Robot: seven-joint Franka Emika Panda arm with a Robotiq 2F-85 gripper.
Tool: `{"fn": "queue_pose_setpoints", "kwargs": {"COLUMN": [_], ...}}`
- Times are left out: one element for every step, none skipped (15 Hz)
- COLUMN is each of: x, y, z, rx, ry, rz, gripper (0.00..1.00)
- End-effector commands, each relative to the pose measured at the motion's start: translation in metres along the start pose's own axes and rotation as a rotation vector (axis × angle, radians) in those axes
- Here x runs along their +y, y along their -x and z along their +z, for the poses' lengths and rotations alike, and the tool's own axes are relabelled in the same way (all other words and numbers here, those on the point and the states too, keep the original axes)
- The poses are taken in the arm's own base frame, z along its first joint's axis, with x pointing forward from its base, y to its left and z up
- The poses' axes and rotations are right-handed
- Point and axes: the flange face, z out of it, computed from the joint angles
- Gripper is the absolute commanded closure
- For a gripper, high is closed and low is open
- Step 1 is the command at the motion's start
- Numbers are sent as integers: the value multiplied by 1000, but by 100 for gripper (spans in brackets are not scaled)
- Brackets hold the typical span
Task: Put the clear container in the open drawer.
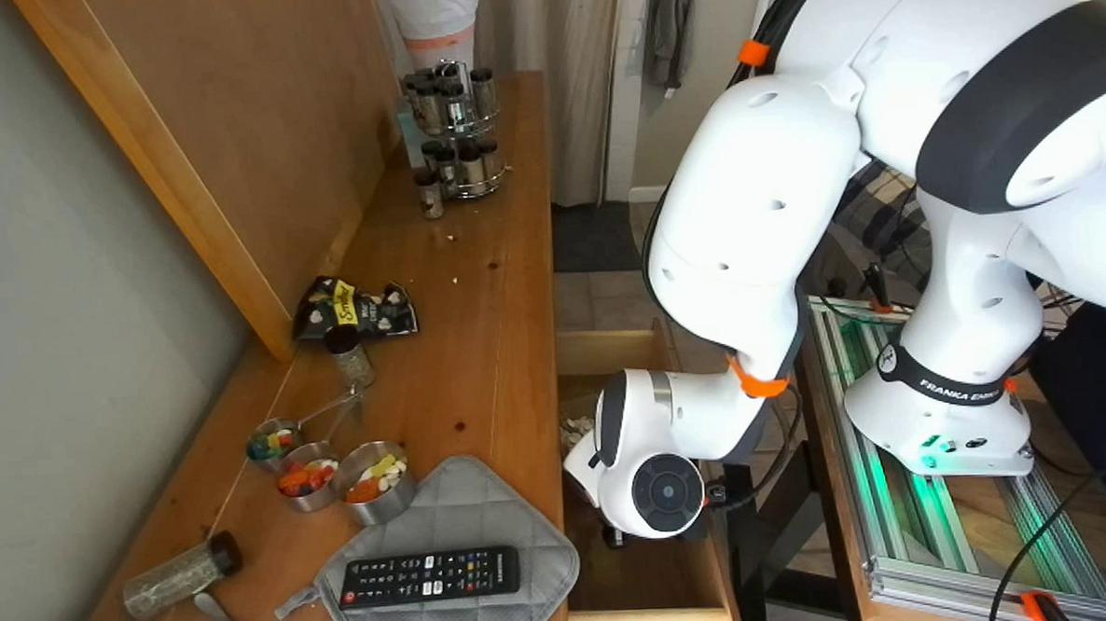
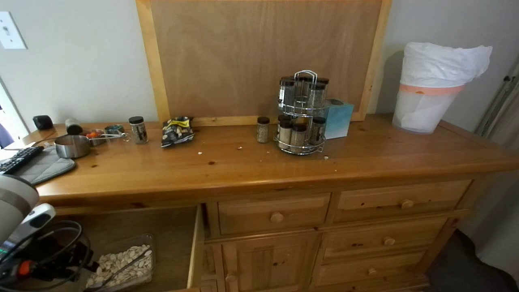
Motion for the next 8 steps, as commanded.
{"fn": "queue_pose_setpoints", "kwargs": {"x": [3,2,1,2,4,5,7,10], "y": [-7,-6,-4,-3,-1,1,2,7], "z": [-15,-21,-26,-30,-33,-37,-41,-44], "rx": [37,35,31,21,5,-7,-12,-28], "ry": [-77,-105,-133,-147,-157,-167,-177,-189], "rz": [14,18,17,30,62,80,99,114], "gripper": [5,1,0,0,0,0,0,0]}}
